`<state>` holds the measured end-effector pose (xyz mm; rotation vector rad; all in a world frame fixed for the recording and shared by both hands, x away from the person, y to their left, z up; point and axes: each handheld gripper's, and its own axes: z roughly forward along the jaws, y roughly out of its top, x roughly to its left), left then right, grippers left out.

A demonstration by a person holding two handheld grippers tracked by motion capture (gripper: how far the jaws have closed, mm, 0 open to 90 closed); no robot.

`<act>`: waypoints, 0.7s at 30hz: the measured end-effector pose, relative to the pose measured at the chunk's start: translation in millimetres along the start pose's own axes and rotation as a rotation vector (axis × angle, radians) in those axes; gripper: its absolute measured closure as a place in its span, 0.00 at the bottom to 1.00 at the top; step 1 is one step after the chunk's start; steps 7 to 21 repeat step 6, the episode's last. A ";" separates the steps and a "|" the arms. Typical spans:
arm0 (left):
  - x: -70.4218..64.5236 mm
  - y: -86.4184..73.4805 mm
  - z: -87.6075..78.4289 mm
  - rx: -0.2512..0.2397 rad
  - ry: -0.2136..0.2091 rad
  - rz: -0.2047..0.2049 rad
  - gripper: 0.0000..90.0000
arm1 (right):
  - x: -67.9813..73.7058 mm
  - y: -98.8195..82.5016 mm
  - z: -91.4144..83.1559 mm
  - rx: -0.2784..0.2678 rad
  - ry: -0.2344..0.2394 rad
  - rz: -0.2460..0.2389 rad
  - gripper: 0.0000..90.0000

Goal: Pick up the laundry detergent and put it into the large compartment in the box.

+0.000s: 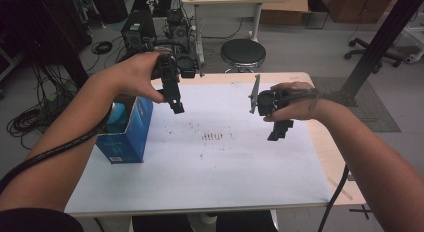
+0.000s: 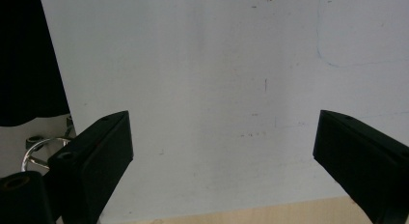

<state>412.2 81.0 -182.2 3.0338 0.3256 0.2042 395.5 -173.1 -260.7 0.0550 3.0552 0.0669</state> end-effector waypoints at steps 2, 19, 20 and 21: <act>-0.4 0.2 0.0 0.002 0.004 0.000 0.00 | 0.1 0.1 -0.4 0.001 0.001 -0.001 0.07; -1.9 0.9 -0.5 0.006 0.006 0.002 0.00 | 1.5 0.7 -1.3 0.002 -0.002 -0.003 0.07; -1.9 0.9 -0.5 0.006 0.006 0.002 0.00 | 1.5 0.7 -1.3 0.002 -0.002 -0.003 0.07; -1.9 0.9 -0.5 0.006 0.006 0.002 0.00 | 1.5 0.7 -1.3 0.002 -0.002 -0.003 0.07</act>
